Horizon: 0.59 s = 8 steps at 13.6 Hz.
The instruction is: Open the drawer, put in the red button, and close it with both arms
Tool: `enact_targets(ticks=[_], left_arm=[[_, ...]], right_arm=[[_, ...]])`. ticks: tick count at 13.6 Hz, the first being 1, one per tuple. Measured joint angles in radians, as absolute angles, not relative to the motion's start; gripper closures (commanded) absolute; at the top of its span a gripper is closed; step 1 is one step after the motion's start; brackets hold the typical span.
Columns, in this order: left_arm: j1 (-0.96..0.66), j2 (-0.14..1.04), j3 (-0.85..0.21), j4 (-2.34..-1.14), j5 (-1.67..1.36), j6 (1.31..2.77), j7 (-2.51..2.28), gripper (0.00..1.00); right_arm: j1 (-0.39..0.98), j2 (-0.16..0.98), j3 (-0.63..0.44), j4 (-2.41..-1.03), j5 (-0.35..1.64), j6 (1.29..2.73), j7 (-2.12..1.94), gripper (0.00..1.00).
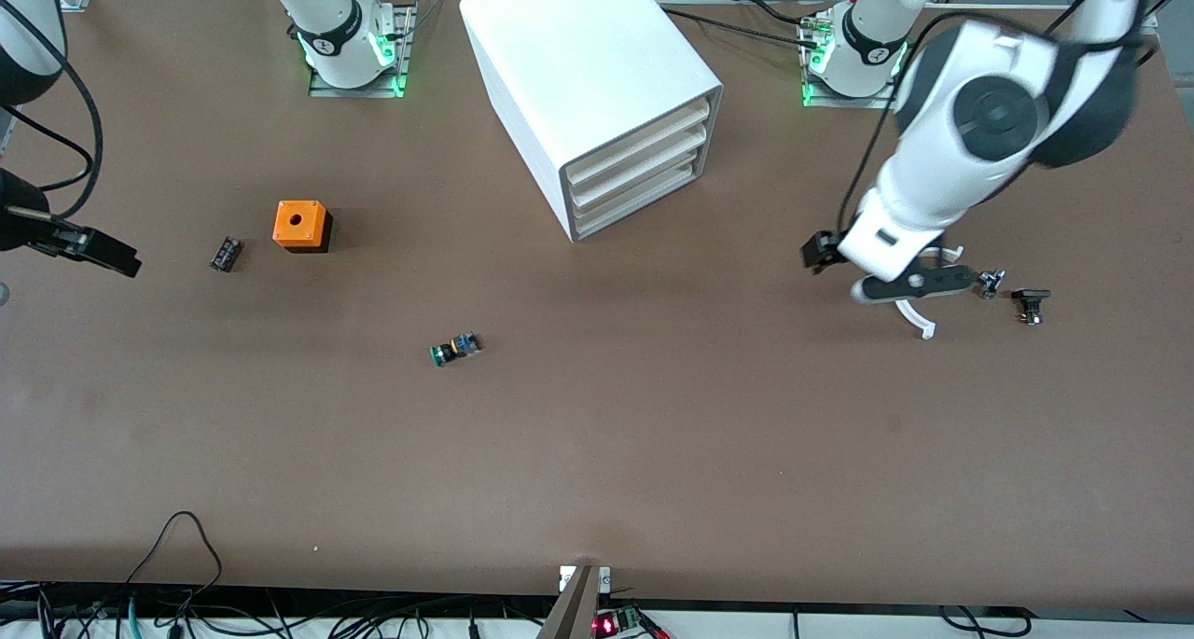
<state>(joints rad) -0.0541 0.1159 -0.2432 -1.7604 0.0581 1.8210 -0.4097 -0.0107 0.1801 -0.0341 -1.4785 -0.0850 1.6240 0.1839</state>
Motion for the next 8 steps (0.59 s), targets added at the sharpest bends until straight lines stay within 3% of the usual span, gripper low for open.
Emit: enact_targets(ticks=[4,8], left_arm=[[0.009,0.030,-0.206,-1.596,0.054,1.600,-0.207,0.00],[0.052,0.024,-0.189,-1.528,0.038,1.494,-0.072,0.00]], right_arm=[[-0.001,0.133,-0.044,-1.548,-0.084,1.615,0.094,0.00],[0.000,0.073,-0.069,-1.626,-0.075,1.654,-0.014,0.00]])
